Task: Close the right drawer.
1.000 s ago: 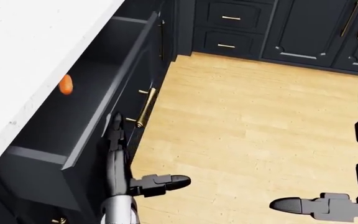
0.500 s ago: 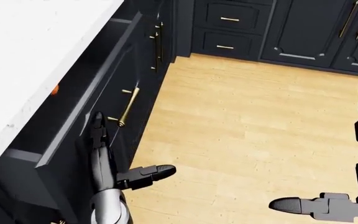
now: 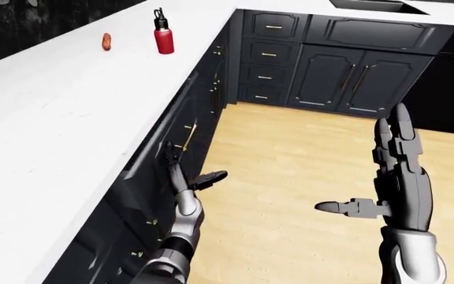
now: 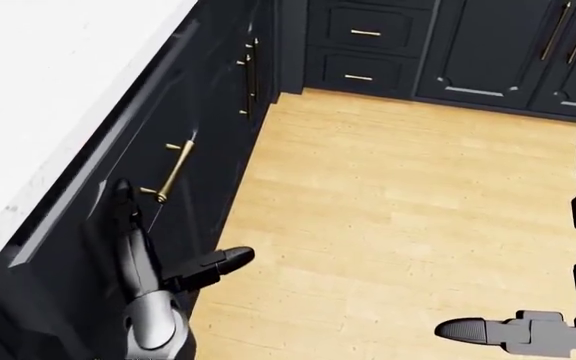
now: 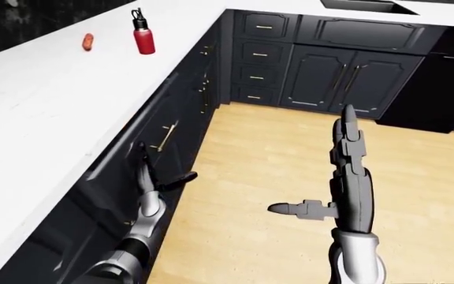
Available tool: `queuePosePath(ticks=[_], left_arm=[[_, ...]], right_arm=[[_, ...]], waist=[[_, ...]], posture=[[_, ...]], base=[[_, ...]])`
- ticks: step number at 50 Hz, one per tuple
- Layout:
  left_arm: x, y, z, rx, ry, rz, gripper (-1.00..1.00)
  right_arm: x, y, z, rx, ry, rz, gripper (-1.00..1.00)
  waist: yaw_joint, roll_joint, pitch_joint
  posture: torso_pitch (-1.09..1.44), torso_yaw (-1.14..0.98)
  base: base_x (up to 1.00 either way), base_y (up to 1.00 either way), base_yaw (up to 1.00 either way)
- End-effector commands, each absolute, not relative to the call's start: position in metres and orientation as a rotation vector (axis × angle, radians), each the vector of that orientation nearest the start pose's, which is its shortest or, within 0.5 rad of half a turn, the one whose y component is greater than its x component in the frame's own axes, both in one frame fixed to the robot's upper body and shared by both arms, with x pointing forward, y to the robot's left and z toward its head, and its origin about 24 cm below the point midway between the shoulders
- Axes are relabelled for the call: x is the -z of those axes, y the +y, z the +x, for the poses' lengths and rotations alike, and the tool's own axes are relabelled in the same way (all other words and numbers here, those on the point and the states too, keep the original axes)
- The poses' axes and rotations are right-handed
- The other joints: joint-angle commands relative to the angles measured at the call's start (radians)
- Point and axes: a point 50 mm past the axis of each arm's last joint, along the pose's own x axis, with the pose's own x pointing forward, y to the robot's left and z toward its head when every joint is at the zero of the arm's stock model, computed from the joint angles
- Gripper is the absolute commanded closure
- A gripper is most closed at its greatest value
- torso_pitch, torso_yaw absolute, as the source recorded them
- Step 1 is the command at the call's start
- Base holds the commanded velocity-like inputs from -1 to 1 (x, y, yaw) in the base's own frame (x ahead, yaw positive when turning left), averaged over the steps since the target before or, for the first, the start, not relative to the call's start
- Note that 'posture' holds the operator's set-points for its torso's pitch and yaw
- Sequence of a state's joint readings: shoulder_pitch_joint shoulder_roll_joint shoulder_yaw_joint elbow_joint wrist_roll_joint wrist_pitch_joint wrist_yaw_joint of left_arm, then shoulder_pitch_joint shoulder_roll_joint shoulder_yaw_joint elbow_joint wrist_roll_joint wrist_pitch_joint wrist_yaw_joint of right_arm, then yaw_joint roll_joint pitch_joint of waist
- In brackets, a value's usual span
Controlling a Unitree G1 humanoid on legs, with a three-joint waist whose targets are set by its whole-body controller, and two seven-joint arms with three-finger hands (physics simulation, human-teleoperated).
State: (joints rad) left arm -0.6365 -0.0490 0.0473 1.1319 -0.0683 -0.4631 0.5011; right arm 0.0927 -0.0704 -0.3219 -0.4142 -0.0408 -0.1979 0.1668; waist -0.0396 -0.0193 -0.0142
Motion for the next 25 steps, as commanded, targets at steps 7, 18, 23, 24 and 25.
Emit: queuePosePath(ticks=[7,18,23,24,25], left_arm=[[-0.022,0.14,0.339,-0.552,0.04,-0.075,-1.0],[-0.023,0.15,0.342,-0.603,0.057,-0.091,-1.0],[-0.024,0.154,0.343,-0.618,0.061,-0.103,-1.0],[-0.024,0.155,0.343,-0.621,0.063,-0.105,-1.0],[-0.024,0.155,0.343,-0.624,0.063,-0.104,-1.0]], right_arm=[[-0.153,-0.22,0.205,0.148,-0.578,-0.287,-1.0],[-0.152,-0.219,0.205,0.145,-0.577,-0.287,-1.0],[-0.152,-0.219,0.205,0.144,-0.577,-0.288,-1.0],[-0.152,-0.219,0.205,0.145,-0.577,-0.288,-1.0],[-0.152,-0.219,0.204,0.144,-0.577,-0.288,-1.0]], waist=[[0.007,-0.003,-0.02],[0.006,-0.001,-0.02],[0.005,0.0,-0.019],[0.005,0.0,-0.019],[0.005,0.001,-0.019]], posture=[[0.0,0.0],[0.0,0.0],[0.0,0.0],[0.0,0.0],[0.0,0.0]], base=[[0.0,0.0,0.0],[0.0,0.0,0.0],[0.0,0.0,0.0],[0.0,0.0,0.0],[0.0,0.0,0.0]])
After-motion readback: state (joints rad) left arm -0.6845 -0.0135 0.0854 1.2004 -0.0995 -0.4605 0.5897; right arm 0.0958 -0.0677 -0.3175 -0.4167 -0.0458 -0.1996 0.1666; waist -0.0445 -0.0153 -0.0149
